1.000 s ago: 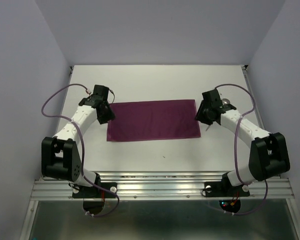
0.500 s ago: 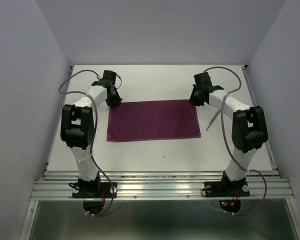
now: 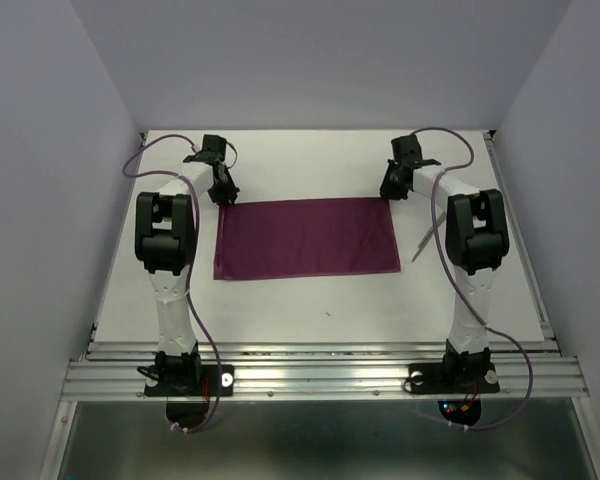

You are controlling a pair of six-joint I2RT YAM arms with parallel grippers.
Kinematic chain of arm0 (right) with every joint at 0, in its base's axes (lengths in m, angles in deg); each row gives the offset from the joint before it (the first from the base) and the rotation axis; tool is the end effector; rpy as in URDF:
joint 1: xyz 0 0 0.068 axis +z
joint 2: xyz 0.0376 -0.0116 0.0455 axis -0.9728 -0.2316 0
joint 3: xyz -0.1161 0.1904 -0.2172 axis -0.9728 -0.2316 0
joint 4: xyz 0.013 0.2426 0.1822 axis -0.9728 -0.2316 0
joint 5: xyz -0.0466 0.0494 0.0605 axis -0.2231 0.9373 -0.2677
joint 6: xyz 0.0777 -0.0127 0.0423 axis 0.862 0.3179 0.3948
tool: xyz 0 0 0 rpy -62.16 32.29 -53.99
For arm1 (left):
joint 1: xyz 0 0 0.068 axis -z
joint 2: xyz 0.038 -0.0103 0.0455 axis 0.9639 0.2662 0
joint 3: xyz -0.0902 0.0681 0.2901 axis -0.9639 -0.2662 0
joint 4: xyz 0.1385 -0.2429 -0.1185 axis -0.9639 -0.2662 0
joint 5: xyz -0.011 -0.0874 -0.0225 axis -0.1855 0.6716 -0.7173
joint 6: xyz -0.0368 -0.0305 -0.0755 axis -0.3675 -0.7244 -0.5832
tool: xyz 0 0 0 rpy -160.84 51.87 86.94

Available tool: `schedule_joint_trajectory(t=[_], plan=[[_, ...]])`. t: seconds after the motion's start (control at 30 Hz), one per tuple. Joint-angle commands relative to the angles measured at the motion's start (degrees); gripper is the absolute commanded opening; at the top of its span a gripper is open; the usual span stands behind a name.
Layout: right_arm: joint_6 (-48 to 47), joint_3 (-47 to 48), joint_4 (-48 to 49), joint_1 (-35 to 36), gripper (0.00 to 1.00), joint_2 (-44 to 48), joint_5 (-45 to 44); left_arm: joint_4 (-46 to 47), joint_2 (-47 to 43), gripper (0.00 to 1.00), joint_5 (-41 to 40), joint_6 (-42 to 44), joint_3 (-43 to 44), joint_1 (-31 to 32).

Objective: Fold the napkin into a case and place the utensils inside
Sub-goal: Smooth out the rectangle-folded napkin at the center of the board.

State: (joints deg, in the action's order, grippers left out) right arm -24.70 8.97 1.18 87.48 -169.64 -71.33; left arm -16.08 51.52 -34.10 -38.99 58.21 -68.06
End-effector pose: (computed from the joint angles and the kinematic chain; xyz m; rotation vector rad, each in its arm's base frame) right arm 0.5513 0.0981 0.1465 0.4086 2.4797 0.1564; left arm 0.5621 -0.0627 0.1545 -0.4213 2.4824 -0.2083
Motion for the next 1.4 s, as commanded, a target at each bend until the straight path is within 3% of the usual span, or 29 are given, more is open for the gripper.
schedule_joint_trajectory(t=[0.0,0.13,0.3,0.63,0.83,1.07,1.37], plan=[[-1.07,2.24,0.46,-0.5,0.15,-1.02,2.79,-1.26,0.63,0.23,-0.92,1.46,1.66,-0.35],[-1.68,2.15,0.72,2.56,0.16,3.28,2.1,-0.65,-3.48,0.23,-1.79,0.49,0.52,0.09],[-1.25,3.91,0.72,9.59,0.17,5.49,2.0,0.76,-9.65,0.31,-1.54,-0.91,-2.38,2.98],[2.88,14.8,0.81,16.37,0.17,-5.92,11.84,7.69,-5.89,0.31,14.71,-5.92,-3.44,9.31],[4.55,18.94,1.25,16.9,0.13,-10.07,15.97,9.28,0.62,0.29,19.56,-6.98,1.22,10.99],[4.73,19.29,1.16,16.9,0.11,-12.27,14.58,8.15,5.46,0.28,17.72,-6.89,3.59,11.08],[4.12,8.77,1.86,11.29,0.11,-5.87,10.09,6.74,2.91,0.27,12.71,-4.43,0.52,10.55]])
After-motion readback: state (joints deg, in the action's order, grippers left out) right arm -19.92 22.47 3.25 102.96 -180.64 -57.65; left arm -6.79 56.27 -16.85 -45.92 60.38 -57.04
